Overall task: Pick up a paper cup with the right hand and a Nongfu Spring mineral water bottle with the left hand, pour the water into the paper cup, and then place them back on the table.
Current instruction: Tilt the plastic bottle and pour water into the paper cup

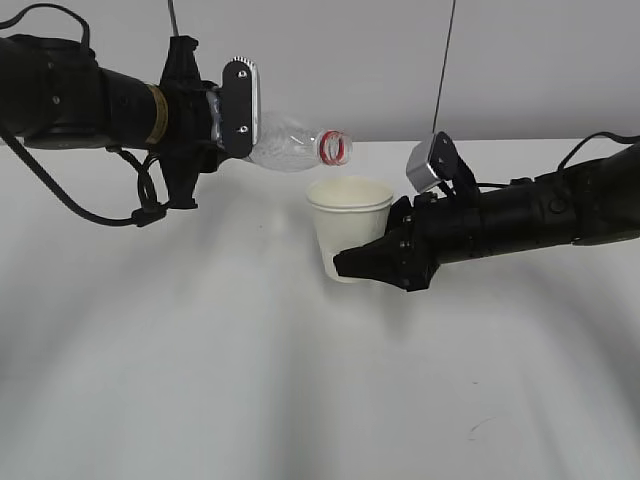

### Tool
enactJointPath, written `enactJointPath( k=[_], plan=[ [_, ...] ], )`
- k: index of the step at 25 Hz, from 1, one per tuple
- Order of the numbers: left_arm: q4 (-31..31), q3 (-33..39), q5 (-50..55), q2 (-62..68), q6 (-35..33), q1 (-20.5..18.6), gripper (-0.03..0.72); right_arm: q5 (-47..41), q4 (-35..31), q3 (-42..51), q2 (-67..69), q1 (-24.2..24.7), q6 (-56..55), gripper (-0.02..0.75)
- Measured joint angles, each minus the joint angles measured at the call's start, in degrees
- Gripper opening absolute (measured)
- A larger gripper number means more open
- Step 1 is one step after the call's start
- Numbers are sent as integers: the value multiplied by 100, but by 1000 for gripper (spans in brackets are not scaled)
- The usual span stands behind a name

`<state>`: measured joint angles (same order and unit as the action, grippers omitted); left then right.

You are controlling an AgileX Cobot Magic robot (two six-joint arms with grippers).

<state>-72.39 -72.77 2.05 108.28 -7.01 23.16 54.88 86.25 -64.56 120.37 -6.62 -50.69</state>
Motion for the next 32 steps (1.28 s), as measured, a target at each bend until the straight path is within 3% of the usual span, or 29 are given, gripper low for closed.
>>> enactJointPath(
  k=[32],
  plan=[
    [-904,0,154,0,-17,11,308,-157,578,-6,0,-171,-632,438]
  ],
)
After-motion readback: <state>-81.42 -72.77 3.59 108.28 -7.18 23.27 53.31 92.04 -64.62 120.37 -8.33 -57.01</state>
